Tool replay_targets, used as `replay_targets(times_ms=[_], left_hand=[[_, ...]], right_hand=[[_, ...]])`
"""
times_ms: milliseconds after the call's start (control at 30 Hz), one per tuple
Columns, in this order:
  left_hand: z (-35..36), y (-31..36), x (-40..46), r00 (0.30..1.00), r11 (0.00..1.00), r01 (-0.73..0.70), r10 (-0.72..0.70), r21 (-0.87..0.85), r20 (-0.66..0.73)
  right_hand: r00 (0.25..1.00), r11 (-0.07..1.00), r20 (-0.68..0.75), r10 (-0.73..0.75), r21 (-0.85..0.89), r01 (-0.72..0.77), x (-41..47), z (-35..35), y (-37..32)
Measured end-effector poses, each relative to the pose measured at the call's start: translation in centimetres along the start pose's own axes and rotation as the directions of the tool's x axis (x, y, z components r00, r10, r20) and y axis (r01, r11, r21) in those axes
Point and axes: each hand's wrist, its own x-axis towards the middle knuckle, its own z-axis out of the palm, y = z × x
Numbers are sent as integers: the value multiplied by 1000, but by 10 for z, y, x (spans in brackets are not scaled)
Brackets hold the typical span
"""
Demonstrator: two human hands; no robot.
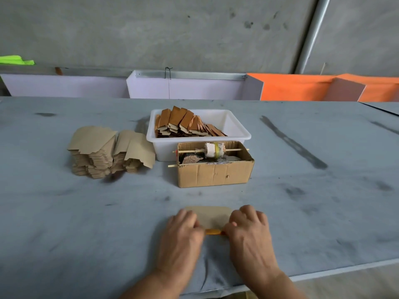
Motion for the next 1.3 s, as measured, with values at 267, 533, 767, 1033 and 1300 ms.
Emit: replay_targets(times_ms=[267,533,767,1033,1300], left_hand=[[10,8,-13,989,968,-141,131,207,62],[-3,-10,-16,979,997,-21,5,74,205],[4,-28,22,972,978,209,-208,1,113],[18,-44,59,897,953,294,-247,-77,368],[16,-41,60,898,961,275,-246,-30,364]], right_hand=[[1000,993,2,-1,-115,1,-11,11,-22],[999,999,37,36,-35,-35,-17,8,4],[969,978,154,192,58,-202,-1,1,2],[955,960,219,200,152,-236,18,8,15],[927,972,364,93,169,-164,56,25,25]])
